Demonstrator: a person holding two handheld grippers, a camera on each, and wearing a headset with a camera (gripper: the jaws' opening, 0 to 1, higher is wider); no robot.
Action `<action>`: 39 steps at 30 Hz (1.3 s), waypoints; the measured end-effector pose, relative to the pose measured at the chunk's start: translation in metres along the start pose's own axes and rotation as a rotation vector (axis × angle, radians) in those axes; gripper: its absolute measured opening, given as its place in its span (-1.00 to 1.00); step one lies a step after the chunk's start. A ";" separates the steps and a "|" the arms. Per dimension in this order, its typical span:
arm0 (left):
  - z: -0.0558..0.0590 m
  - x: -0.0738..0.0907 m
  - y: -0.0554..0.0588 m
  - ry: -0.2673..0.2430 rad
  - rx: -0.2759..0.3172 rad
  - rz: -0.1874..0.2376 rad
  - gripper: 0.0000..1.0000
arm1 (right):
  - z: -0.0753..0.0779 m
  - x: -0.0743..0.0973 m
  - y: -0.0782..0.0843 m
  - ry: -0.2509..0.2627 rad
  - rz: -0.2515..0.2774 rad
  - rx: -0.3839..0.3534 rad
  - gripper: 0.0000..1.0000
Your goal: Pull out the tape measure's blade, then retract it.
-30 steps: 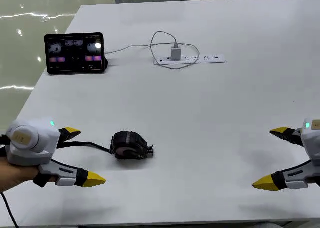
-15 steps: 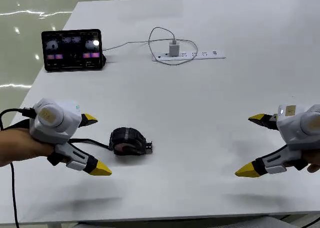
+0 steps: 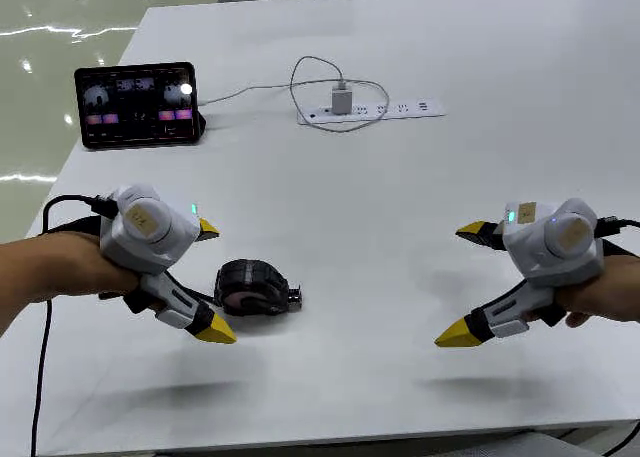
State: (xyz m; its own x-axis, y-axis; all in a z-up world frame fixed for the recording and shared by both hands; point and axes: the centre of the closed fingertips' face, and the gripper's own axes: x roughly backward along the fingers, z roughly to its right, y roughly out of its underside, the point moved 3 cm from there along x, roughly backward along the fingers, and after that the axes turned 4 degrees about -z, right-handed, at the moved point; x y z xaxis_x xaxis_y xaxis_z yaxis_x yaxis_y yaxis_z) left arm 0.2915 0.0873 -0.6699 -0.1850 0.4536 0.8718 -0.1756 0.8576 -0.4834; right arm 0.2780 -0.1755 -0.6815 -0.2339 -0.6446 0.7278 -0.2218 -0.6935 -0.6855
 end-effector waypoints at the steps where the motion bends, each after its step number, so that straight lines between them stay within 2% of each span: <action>1: -0.001 -0.002 -0.001 0.000 -0.004 -0.008 0.79 | 0.000 -0.003 -0.003 -0.005 0.003 0.000 0.99; 9: -0.003 -0.016 -0.007 0.010 -0.049 -0.061 0.65 | 0.000 -0.021 -0.018 -0.035 0.005 0.013 0.99; 14: -0.002 -0.021 -0.010 0.024 -0.039 -0.090 0.45 | -0.001 -0.032 -0.026 -0.048 0.002 0.025 0.99; 19: 0.000 -0.026 -0.011 0.035 -0.054 -0.097 0.34 | -0.004 -0.044 -0.033 -0.068 -0.001 0.041 0.99; 26: -0.001 -0.032 -0.011 0.032 -0.064 -0.108 -0.01 | -0.009 -0.058 -0.045 -0.092 0.004 0.056 0.99; 30: 0.001 -0.035 -0.013 0.041 -0.080 -0.113 -0.05 | -0.010 -0.065 -0.051 -0.102 0.005 0.057 0.99; 31: 0.001 -0.035 -0.012 0.039 -0.106 -0.119 -0.10 | -0.011 -0.067 -0.053 -0.105 0.007 0.055 0.99; 34: -0.003 -0.037 -0.010 0.023 -0.121 -0.125 -0.32 | -0.013 -0.072 -0.058 -0.114 0.009 0.061 0.99; 39: -0.004 -0.038 -0.010 0.030 -0.133 -0.122 -0.34 | -0.012 -0.078 -0.064 -0.123 0.001 0.078 0.99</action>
State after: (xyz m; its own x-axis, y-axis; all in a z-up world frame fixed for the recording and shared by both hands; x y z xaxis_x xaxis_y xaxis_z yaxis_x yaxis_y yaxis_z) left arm 0.3042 0.0628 -0.6977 -0.1409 0.3494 0.9263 -0.0648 0.9304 -0.3608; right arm 0.2989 -0.0768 -0.6949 -0.1152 -0.6764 0.7274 -0.1464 -0.7128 -0.6860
